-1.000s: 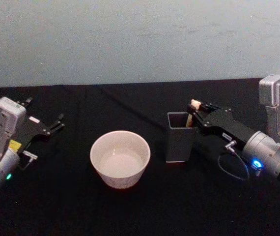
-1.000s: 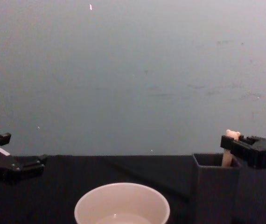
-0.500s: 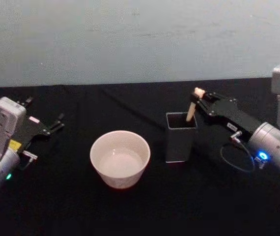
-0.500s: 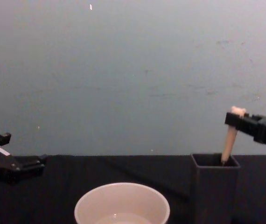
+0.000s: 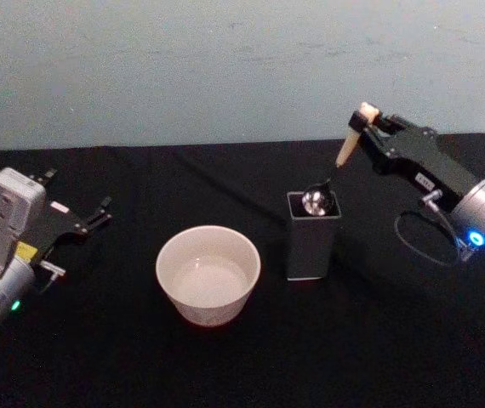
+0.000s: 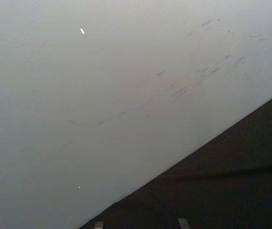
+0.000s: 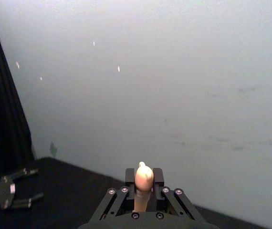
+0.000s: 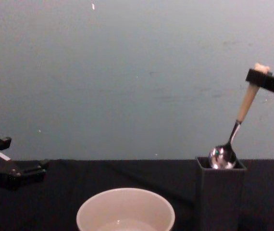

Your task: Pick up the stirring spoon with one hand, stir inside the cup, then place it back in its original position.

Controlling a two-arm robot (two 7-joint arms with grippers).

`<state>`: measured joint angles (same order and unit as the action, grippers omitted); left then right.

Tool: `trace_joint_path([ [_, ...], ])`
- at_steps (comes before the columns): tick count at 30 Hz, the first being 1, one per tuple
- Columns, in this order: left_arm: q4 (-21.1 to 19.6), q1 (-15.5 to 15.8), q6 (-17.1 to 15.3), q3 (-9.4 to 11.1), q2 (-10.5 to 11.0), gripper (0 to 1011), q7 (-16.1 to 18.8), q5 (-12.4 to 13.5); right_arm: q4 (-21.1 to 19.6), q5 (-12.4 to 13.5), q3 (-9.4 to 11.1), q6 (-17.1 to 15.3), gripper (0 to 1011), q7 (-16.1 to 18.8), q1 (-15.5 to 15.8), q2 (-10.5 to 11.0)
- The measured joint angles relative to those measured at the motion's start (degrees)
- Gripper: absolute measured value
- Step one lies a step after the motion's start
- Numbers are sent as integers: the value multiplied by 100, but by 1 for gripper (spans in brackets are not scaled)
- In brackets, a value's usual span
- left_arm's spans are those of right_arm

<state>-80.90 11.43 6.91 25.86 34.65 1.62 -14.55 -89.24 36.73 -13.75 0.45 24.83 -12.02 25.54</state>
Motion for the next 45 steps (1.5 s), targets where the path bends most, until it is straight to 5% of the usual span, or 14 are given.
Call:
trace_joint_path([
  [15,0,0,0,0,0,1001,1,0,38,168,-59,129,224,-96,-296,-203],
  [32,0,0,0,0,0,1002,0,0,407,62,-701,127,224,187,-727,-534],
  [45,0,0,0,0,0,1001,0,0,706,-403,-1259,222,224,427,-857,-577],
])
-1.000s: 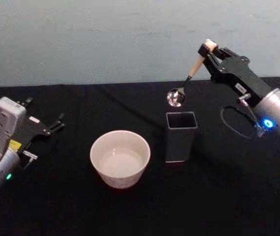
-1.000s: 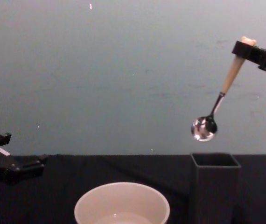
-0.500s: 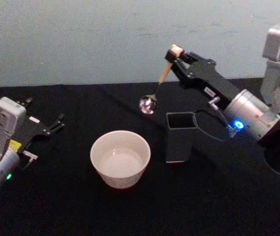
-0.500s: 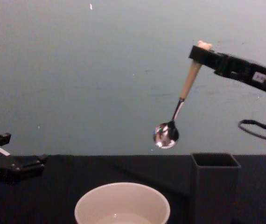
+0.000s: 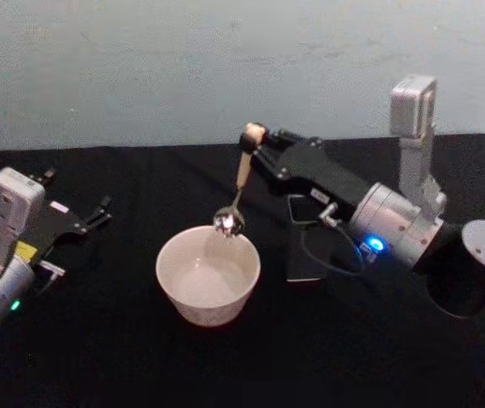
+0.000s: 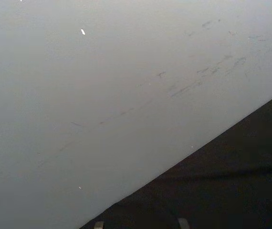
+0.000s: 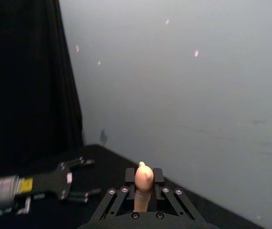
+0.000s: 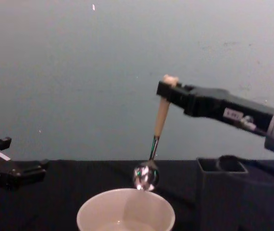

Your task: Pick up the stirring spoon with one hand, stir inside the cup, then place it back in its original position.

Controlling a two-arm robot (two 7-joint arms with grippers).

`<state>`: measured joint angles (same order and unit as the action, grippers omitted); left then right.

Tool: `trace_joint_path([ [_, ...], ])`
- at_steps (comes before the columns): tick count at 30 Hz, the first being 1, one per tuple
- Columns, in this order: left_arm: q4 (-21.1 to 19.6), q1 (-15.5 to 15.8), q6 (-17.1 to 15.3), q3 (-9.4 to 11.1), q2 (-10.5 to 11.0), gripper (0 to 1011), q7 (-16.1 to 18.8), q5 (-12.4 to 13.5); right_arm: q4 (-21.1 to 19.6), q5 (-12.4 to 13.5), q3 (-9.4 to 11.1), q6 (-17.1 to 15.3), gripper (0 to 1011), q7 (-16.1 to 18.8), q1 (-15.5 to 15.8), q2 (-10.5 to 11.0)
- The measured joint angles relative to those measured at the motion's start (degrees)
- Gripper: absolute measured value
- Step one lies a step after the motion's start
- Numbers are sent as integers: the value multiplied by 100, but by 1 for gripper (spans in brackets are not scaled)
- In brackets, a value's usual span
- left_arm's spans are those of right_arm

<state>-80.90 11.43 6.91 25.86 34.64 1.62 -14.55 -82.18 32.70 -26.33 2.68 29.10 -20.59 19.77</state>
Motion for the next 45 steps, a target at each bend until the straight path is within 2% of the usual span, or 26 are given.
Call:
trace_joint_path([
  [12,0,0,0,0,0,1001,0,0,79,-393,-332,47,224,266,35,96],
  [27,0,0,0,0,0,1001,0,0,175,-515,-630,-46,224,515,45,31],
  [35,0,0,0,0,0,1001,0,0,263,-553,-745,-93,224,553,-21,-58],
  [45,0,0,0,0,0,1001,0,0,698,-701,-790,-25,224,395,-243,-352],
])
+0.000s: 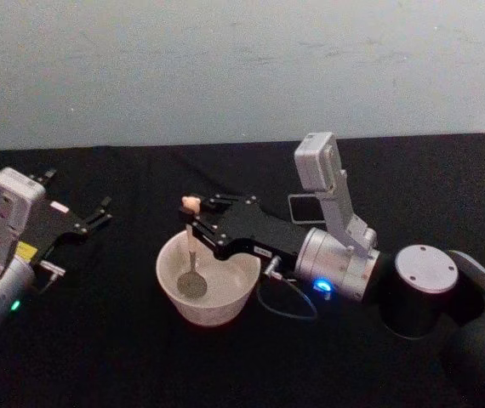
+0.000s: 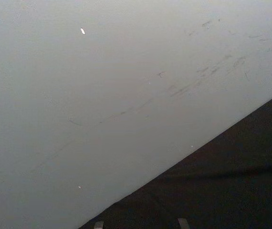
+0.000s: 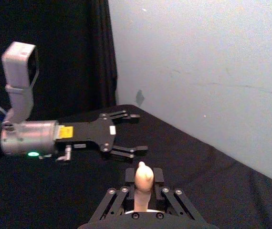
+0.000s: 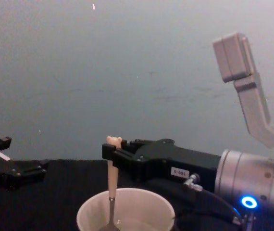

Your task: Pick up the stirring spoon with one hand, stir inside the cup, then place it back in its original position.

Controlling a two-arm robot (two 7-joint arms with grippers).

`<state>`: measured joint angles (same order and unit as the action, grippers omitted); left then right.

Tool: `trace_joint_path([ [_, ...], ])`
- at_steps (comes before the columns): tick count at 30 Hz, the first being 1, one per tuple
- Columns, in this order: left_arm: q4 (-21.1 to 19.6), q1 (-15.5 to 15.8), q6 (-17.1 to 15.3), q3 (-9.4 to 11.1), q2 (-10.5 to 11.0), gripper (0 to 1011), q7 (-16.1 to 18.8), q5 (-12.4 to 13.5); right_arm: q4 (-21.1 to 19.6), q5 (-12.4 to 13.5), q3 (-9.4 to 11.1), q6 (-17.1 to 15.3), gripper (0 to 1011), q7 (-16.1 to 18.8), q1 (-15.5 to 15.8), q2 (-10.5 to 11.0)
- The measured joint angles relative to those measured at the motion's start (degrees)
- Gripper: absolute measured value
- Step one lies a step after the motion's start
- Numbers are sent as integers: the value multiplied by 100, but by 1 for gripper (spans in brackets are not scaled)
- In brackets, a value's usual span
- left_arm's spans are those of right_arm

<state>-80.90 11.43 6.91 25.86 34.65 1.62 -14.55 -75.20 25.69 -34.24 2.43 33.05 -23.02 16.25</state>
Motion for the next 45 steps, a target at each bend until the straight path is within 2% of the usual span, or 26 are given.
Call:
trace_joint_path([
  [7,0,0,0,0,0,1001,0,0,308,-171,50,83,224,-184,-172,-193],
  [16,0,0,0,0,0,1001,0,0,462,-286,240,114,224,-343,-233,-238],
  [24,0,0,0,0,0,1001,0,0,29,-259,462,-1,224,-360,53,19],
  [32,0,0,0,0,0,1001,0,0,-421,-102,518,-116,224,-188,309,249],
  [38,0,0,0,0,0,1001,0,0,-744,24,400,-224,224,-47,519,399],
  [45,0,0,0,0,0,1001,0,0,-814,55,229,-241,224,24,560,404],
])
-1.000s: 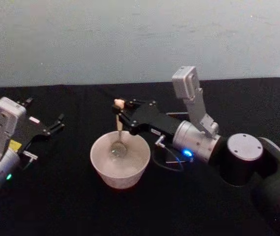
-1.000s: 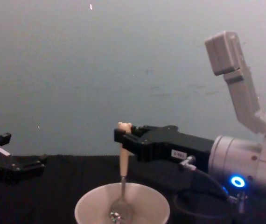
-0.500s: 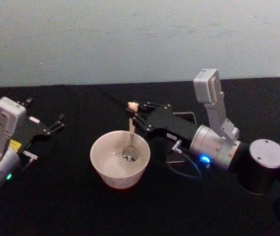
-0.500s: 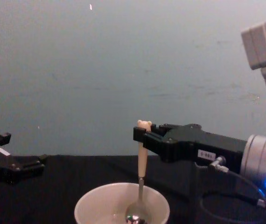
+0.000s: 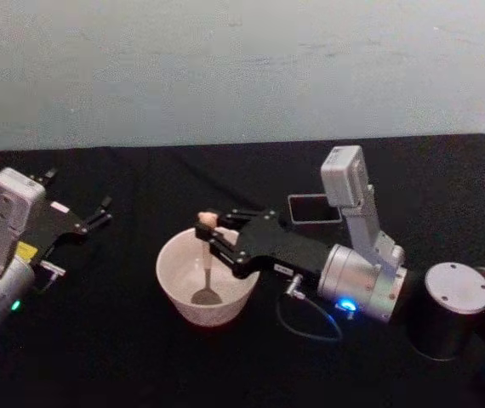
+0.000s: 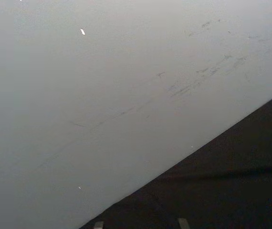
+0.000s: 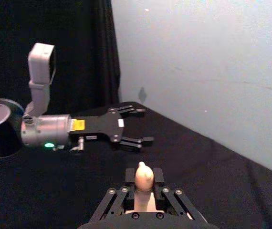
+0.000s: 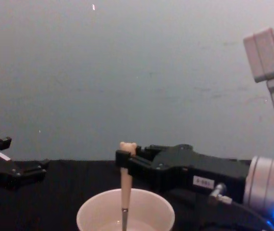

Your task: Pick up the stirring spoon with one hand, stir inside the cup, then place it back in its original position.

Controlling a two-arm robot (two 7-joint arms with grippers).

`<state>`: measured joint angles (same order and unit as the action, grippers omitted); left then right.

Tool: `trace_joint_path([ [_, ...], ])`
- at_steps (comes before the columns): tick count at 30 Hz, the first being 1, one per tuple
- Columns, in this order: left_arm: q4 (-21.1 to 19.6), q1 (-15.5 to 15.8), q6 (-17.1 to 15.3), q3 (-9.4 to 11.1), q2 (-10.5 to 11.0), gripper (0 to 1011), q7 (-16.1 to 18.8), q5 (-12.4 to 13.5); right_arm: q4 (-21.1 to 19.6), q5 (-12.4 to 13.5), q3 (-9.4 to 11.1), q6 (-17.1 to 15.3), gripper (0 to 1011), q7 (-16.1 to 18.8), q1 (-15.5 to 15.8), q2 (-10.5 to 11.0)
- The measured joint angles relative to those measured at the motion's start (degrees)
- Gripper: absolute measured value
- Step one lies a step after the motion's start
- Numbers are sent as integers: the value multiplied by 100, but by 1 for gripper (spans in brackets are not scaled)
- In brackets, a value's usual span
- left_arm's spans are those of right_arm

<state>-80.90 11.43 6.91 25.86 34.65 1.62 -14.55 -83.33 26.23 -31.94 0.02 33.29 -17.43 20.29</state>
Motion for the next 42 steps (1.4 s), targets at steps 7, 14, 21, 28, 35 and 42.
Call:
trace_joint_path([
  [7,0,0,0,0,0,1001,0,0,161,-22,-147,20,224,-5,-144,-162],
  [14,0,0,0,0,0,1001,0,0,581,-125,-242,73,224,-85,-409,-415],
  [21,0,0,0,0,0,1001,0,0,1107,-216,-194,182,224,-202,-722,-668],
  [28,0,0,0,0,0,1001,0,0,1499,-287,-31,265,224,-341,-942,-811],
  [35,0,0,0,0,0,1001,0,0,1491,-333,109,245,224,-419,-913,-746],
  [42,0,0,0,0,0,1001,0,0,1107,-296,209,122,224,-365,-665,-527],
])
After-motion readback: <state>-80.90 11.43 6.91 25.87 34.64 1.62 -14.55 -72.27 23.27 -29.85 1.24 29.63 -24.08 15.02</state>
